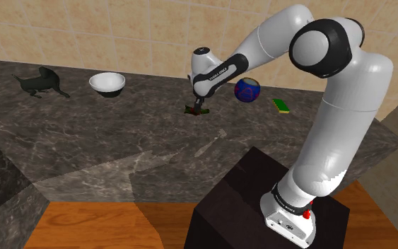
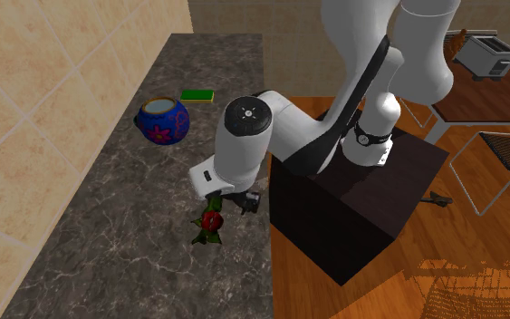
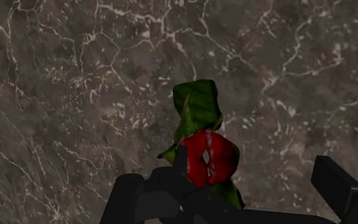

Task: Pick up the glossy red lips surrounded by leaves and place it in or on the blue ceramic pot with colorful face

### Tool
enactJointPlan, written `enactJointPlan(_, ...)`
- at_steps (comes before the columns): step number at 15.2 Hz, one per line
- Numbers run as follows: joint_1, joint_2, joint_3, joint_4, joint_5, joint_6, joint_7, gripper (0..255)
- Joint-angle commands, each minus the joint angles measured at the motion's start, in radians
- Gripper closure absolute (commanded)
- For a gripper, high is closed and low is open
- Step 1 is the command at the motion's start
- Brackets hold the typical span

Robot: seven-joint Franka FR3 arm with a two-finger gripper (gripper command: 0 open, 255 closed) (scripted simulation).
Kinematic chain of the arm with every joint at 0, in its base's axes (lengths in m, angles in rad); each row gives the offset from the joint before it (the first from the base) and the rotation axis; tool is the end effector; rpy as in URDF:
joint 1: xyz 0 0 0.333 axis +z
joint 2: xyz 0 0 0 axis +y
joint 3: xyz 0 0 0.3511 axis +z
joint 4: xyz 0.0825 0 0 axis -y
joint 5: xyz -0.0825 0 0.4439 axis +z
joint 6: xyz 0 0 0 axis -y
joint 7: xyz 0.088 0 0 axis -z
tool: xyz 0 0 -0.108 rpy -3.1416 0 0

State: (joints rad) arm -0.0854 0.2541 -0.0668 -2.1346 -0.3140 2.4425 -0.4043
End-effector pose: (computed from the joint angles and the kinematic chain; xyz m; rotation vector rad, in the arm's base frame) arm 0.6184 -0.0950 0.2819 2.8241 0.7070 -0.0170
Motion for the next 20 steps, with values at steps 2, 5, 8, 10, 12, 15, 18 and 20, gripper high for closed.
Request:
enactJointPlan(2, -0.004, 0.038, -0.005, 0.006, -0.007, 0.033, 0.004, 0)
enactJointPlan(5, -0.006, 0.055, -0.007, 0.006, -0.011, 0.05, 0.006, 0)
enactJointPlan(8, -0.006, 0.055, -0.007, 0.006, -0.011, 0.05, 0.006, 0)
enactJointPlan(10, -0.006, 0.055, -0.007, 0.006, -0.011, 0.05, 0.006, 0)
enactJointPlan(12, -0.006, 0.054, -0.007, 0.006, -0.011, 0.05, 0.006, 0)
enactJointPlan(15, -0.006, 0.054, -0.007, 0.006, -0.011, 0.05, 0.006, 255)
enactJointPlan(18, -0.006, 0.054, -0.007, 0.006, -0.011, 0.05, 0.006, 255)
enactJointPlan(20, -0.006, 0.054, -0.007, 0.006, -0.011, 0.05, 0.006, 255)
